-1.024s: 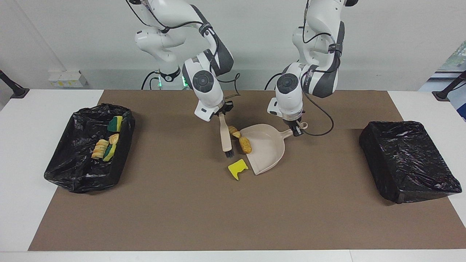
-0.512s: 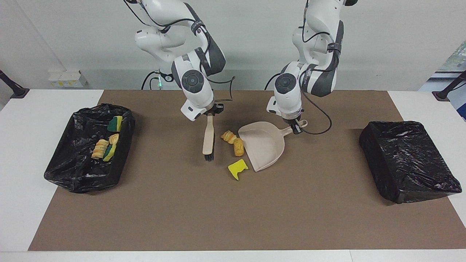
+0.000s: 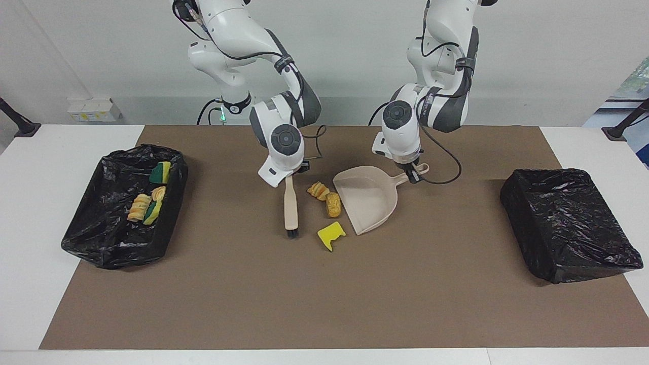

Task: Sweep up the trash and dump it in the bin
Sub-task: 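Sweep the sponge and crusts into the dustpan with the right gripper's brush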

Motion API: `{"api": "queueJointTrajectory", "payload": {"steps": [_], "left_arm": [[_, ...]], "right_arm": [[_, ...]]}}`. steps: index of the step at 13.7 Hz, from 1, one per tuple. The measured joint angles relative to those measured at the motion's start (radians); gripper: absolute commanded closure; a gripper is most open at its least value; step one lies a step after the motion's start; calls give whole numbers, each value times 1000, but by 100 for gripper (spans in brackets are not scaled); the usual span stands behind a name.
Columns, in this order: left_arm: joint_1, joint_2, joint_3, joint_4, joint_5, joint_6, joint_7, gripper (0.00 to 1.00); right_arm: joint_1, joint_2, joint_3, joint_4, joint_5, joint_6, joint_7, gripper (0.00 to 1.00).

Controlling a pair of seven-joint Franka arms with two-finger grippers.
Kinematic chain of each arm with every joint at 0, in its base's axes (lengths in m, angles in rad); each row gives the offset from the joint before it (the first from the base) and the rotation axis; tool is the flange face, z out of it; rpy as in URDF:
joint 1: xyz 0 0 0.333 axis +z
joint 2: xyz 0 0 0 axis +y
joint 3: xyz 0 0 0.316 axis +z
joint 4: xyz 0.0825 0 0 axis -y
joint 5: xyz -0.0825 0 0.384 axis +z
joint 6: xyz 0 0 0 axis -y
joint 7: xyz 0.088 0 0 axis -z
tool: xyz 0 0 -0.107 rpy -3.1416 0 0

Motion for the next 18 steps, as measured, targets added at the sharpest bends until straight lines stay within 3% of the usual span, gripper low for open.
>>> {"api": "queueJointTrajectory", "payload": {"steps": [4,7,12,16,18], "left_arm": [[-2,-3,-1,-6,0,0,-1,100],[-5,-11,-2,-15,0,0,-1,100],[-11,-18,-1,-26,0,0,-4,100],[-10,-19,5,-29,1,4,-5,100],[-1,-19,13,-29,11,12,-29,100]], "right_arm": [[69,1,2,-5,104,6,1,100],[131,1,4,-13,191,98,-6,100],[166,0,4,-19,361,155,-273,100],[115,-26,-2,0,349,88,-312,100],[66,-36,-3,43,231,3,-319,100]]}}
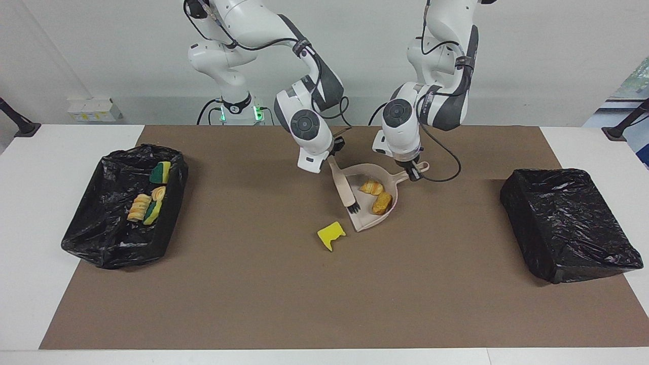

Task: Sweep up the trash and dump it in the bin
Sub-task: 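Sweep the sponge and crusts into the dustpan with the right gripper's brush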

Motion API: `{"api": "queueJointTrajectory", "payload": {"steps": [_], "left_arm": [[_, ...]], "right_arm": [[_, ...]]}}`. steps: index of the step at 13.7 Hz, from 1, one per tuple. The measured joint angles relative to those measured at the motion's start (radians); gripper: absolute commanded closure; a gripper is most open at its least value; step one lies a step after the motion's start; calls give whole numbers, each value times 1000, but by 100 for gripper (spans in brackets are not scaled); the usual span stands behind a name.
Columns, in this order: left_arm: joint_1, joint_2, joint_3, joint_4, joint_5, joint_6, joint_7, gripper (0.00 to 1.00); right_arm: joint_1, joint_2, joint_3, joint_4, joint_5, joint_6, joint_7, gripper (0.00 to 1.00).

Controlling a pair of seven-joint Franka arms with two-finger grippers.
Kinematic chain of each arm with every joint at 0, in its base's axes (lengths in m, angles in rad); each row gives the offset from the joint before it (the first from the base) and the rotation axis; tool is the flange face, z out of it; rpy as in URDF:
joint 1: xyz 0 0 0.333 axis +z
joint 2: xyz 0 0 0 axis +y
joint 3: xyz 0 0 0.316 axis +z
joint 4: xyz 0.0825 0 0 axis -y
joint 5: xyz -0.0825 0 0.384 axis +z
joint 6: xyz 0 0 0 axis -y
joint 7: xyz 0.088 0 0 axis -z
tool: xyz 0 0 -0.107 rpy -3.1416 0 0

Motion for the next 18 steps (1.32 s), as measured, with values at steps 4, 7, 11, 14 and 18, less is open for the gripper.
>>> {"api": "queueJointTrajectory", "payload": {"steps": [4,7,11,14,18], "left_arm": [[59,2,6,4,22,18,-77,100],[82,10,9,9,27,57,-77,100],[84,14,8,12,30,62,-77,100],[81,14,5,12,34,59,-77,100],[62,14,-3,12,35,55,-88,100]], "right_arm": [[-34,12,-13,57,-180,-69,15,100],[-79,44,-22,80,-301,-68,57,100],[-111,146,-24,195,-347,-70,58,100],[-93,193,-20,221,-345,-70,62,100],[-24,205,-5,219,-291,-70,63,100]]}}
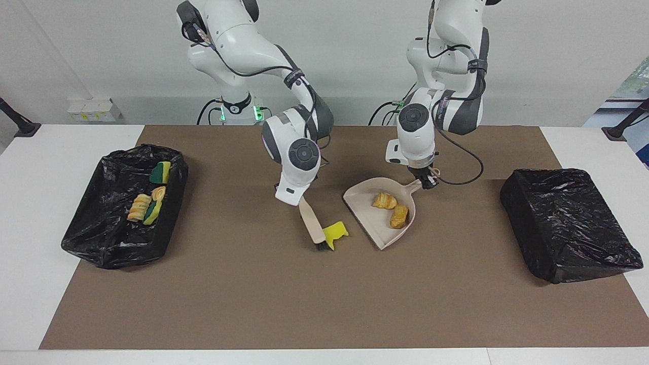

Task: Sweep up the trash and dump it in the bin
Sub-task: 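Sweep the sponge and crusts into the dustpan with the right gripper's brush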

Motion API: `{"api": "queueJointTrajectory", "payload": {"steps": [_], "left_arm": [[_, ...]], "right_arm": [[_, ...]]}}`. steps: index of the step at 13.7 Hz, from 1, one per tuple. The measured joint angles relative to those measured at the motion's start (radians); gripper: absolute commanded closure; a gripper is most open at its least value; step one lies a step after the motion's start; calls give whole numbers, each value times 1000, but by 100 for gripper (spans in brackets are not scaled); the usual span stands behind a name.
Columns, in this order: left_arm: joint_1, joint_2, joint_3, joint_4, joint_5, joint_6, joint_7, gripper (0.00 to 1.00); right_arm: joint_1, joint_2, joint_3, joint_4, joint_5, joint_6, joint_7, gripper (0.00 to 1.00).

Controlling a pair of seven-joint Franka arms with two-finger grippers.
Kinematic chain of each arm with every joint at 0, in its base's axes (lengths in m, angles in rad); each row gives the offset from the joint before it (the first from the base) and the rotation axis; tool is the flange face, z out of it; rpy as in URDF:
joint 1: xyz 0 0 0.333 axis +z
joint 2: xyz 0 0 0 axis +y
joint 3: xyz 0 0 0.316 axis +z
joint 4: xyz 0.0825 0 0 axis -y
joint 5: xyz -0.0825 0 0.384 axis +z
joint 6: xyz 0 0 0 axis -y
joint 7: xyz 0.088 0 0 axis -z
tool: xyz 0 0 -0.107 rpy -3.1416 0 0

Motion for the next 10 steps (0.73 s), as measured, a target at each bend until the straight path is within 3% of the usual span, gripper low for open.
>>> {"api": "queueJointTrajectory", "payload": {"steps": [4,7,10], "left_arm": [[1,1,3,-1,0,-8,-3,100],[6,1,5,-5,0,-42,-3,100],[6,1,6,-6,0,-53,-3,100]], "right_arm": [[38,-6,37,-23,101,8,-73,100],[27,-23,38,-33,205,8,-248,100],[-7,-35,38,-33,295,15,-295,100]]}}
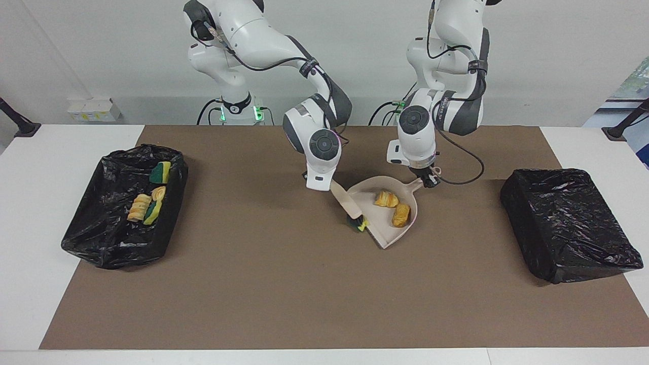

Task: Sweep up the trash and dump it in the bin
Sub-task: 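Sweep the sponge and crusts into the dustpan with the right gripper's brush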

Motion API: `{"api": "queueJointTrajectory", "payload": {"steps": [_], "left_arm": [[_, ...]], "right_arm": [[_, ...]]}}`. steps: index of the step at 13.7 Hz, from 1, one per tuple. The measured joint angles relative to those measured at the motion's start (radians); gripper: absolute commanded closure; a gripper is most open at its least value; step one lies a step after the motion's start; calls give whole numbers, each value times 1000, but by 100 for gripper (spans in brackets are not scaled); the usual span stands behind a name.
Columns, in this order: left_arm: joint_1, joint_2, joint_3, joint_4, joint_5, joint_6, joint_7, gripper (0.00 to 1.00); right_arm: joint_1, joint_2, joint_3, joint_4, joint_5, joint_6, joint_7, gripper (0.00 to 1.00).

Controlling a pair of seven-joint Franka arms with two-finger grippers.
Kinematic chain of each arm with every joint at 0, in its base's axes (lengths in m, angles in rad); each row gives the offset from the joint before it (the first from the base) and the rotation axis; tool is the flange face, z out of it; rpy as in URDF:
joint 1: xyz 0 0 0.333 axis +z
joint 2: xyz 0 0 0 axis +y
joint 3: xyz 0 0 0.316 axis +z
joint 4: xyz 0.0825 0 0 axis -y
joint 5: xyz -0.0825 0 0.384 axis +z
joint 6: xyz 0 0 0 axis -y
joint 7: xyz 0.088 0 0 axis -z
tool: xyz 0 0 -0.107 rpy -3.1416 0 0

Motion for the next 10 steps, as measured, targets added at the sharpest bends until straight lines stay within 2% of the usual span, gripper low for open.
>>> {"api": "queueJointTrajectory", "payload": {"steps": [4,6,10], "left_arm": [[0,0,0,-1,0,0,0,100],[0,0,0,-1,0,0,0,100],[0,0,0,-4,0,0,0,100]], "right_arm": [[-54,-15,0,0,292,47,-2,100],[-51,-16,0,-3,333,71,-2,100],[-43,-16,1,-12,336,75,2,100]]}}
